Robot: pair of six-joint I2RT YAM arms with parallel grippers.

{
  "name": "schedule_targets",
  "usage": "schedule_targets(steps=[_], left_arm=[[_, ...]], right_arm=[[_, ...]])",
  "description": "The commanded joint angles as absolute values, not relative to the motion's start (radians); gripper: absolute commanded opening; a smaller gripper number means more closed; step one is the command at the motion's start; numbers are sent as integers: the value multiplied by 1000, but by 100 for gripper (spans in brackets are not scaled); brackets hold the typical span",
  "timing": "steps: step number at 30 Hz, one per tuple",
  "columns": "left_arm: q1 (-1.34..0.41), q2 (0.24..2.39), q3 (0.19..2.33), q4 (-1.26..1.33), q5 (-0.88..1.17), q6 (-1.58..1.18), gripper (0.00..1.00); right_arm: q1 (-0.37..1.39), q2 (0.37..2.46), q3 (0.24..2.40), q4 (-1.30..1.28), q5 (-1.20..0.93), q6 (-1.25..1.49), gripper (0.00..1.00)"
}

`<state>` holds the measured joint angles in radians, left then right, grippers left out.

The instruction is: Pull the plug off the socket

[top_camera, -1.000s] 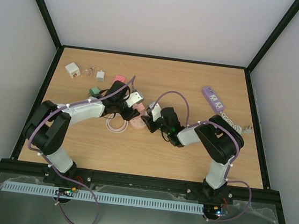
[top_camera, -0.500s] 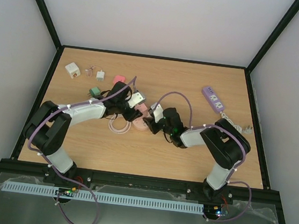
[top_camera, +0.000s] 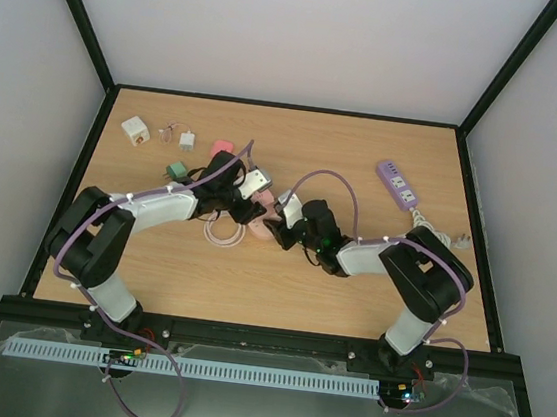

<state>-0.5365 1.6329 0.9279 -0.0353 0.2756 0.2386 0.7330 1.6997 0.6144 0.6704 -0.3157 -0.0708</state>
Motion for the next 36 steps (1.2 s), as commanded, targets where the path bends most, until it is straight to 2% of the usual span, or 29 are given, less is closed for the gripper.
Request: schedule_targets(steps=[1,21,27,36], left_arm=[[-541,1639,941,35,282,221,26],[-549,1593,1005,8,379,197,26],[-550,1556,949,53,407,205,26],[-565,1505,859,133,320,298,25]], right_arm=[[738,1772,654,656,-281,-84,44],[747,1905,655,606,-310,-84,43],[745,1924,670,594,-307,-69,42],[742,1930,677,577,-304,-69,42]])
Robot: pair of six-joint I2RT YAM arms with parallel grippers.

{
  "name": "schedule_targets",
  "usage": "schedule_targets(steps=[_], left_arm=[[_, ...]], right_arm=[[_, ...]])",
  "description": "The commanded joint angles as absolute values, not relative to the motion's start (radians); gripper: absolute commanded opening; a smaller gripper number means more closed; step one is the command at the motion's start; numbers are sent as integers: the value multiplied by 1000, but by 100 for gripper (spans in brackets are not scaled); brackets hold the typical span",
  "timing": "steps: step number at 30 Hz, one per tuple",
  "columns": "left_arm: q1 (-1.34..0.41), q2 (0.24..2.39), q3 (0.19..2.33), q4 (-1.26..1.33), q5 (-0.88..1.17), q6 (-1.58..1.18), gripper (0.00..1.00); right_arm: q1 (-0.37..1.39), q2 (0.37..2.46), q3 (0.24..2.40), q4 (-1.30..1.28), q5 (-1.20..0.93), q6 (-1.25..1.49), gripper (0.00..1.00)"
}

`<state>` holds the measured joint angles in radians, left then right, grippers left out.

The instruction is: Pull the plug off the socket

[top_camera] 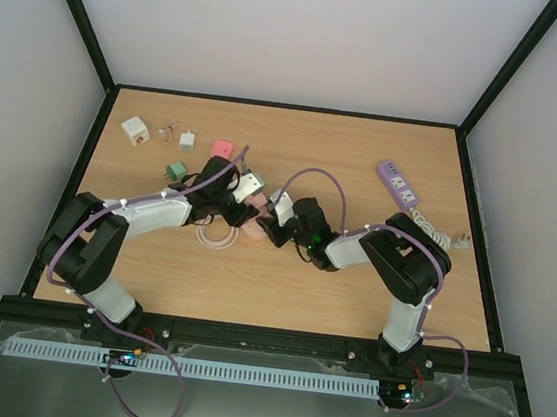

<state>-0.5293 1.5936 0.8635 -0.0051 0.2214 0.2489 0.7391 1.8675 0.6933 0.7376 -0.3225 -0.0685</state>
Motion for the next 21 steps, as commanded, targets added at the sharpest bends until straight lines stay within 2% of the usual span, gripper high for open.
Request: schedule_targets(steps=[1,8,21], left_arm=[[-567,1501,854,139,310,307,25],[-573,1486,855,130,289,331,24],[-472,1531,951,61,538,152,24]], right_arm=[[742,1930,678,575,-304,-70,42],[741,1932,679,573,-301,-72,41],[741,1939,683,568,-289,-72,40]])
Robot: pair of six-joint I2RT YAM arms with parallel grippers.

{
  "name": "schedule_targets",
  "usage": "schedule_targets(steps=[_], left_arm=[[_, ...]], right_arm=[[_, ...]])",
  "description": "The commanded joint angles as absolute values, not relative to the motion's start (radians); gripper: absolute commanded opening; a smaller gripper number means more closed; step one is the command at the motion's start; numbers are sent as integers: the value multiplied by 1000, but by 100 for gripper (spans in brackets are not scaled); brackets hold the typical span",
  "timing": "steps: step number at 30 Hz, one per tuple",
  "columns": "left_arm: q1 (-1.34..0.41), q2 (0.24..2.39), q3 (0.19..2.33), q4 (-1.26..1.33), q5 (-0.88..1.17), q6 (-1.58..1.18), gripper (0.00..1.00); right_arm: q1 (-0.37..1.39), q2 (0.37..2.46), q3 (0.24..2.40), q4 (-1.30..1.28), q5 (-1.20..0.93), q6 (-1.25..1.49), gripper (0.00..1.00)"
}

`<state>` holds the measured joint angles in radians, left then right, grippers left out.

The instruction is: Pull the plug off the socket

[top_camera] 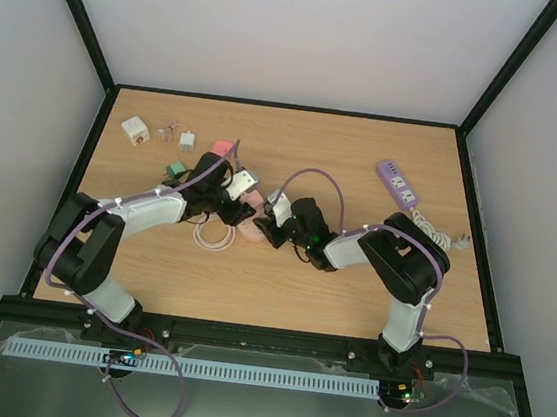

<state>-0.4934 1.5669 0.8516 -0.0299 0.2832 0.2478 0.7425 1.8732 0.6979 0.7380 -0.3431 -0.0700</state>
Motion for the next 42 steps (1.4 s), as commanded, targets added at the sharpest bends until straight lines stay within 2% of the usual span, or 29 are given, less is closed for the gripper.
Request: schedule_targets(steps=[1,4,8,13,20,32,42], left_arm=[[-464,1535,952,61,550,147,24],[-480,1519,936,65,549,197,24],[-581,1455,869,91,396,331,24],[-605,1452,832,121,289,335,23],[-556,1471,859,92,356,292,23],[-355,1434,960,-61,487,232,23],[-10,1360,965,-187,676,176,24]], right_arm=[[741,1938,684,567,-287,-72,40],[741,1938,686,566,-284,-72,40],[741,1939,687,562,-283,-74,39],[740,1945,689,561,-284,-72,39],[739,1941,690,559,-283,-74,39],[739,1812,738,501,-364,-100,45],[737,1680,857,369,-439,-122,61]])
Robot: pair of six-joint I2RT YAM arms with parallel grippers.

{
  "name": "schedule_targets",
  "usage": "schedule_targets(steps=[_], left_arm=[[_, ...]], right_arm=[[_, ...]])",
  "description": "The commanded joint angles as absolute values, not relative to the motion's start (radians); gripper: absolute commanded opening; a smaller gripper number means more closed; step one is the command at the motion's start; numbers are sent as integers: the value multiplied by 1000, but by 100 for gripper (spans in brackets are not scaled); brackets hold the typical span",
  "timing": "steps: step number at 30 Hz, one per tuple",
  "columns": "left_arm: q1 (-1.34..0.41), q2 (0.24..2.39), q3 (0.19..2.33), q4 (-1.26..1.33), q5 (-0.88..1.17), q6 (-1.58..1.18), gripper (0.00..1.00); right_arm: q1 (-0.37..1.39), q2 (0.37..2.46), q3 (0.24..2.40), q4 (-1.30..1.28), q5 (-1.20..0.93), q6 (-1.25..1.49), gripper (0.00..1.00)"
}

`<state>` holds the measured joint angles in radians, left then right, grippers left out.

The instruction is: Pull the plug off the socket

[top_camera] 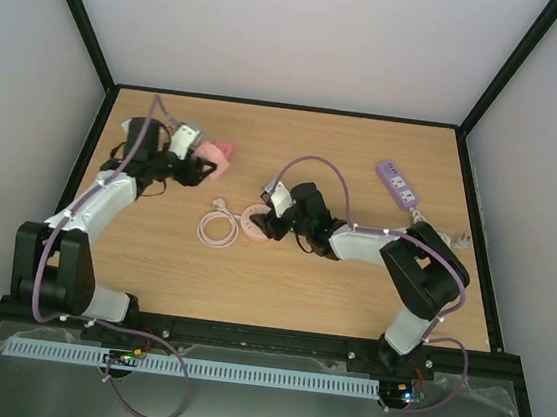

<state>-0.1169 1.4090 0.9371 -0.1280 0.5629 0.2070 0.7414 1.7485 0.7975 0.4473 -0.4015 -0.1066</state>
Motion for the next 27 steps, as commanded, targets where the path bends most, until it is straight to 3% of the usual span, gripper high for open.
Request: schedule_targets(steps=[1,14,27], left_arm=[[23,1357,963,-197,697,178,23],[423,1486,1018,-282,866,195,25],[511,1680,1036,-207,912,125,25]], right_arm=[[734,1668,866,357,-442,-123,62],[627,1452,839,290,-467,-102,69],[604,1385,781,239,-465,-129,73]])
